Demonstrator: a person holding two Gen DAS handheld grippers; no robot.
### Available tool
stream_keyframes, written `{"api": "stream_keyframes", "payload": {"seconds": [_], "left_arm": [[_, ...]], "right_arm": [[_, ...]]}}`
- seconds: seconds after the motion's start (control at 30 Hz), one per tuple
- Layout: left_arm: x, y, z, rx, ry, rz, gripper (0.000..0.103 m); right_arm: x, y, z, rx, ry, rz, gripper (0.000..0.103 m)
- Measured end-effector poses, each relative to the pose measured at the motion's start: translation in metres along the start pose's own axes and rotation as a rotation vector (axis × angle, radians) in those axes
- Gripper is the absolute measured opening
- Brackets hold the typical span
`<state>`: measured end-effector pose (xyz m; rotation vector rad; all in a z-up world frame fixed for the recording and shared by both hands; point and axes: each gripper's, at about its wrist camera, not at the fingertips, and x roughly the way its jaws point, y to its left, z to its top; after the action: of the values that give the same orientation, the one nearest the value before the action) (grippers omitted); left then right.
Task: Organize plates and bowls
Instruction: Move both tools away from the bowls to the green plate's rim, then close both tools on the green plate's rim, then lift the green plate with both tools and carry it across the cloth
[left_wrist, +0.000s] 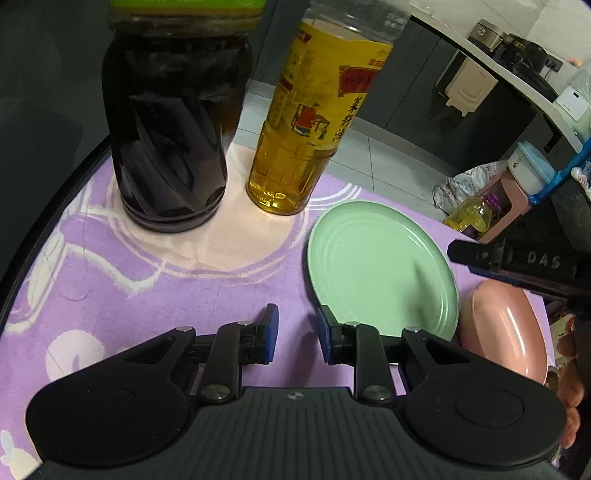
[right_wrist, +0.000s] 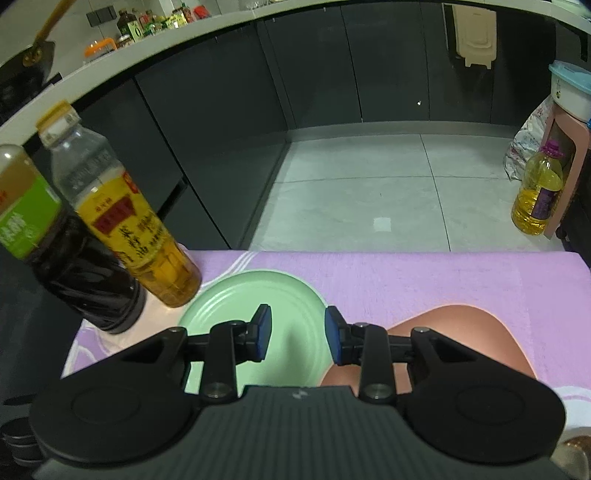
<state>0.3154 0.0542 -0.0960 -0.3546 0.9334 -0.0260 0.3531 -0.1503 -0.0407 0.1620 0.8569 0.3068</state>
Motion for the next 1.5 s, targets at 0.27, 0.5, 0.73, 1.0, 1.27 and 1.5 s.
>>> {"api": "stream_keyframes", "payload": {"seconds": [0.27,0.5,0.73,1.0,1.27,1.5], "left_arm": [[-0.003,0.003,0.0,-0.015,-0.007,-0.02,0.021],[0.001,0.005,0.004,-0.048,-0.025,-0.033,0.033],[-0.002,-0.008,0.002,0.041,-0.032,0.002,0.018],[-0.052,0.012,-0.015,0.04,-0.082,0.009,0.019],[-0.104,0.028,-0.056,0.075,-0.132,-0.001,0.019],[-0.134,0.034,-0.093,0.118,-0.146,-0.004,0.02]], "right_arm": [[0.015,-0.008,0.006,0.016,0.02,-0.024,0.032],[0.034,-0.009,0.007,0.011,0.063,-0.034,0.031],[0.033,0.01,-0.001,-0.085,0.055,-0.084,0.012],[-0.004,0.033,-0.021,-0.098,0.029,-0.015,0.012],[-0.052,0.055,-0.064,-0.087,0.05,0.044,0.012],[-0.083,0.063,-0.109,-0.066,0.064,0.085,0.012]]}}
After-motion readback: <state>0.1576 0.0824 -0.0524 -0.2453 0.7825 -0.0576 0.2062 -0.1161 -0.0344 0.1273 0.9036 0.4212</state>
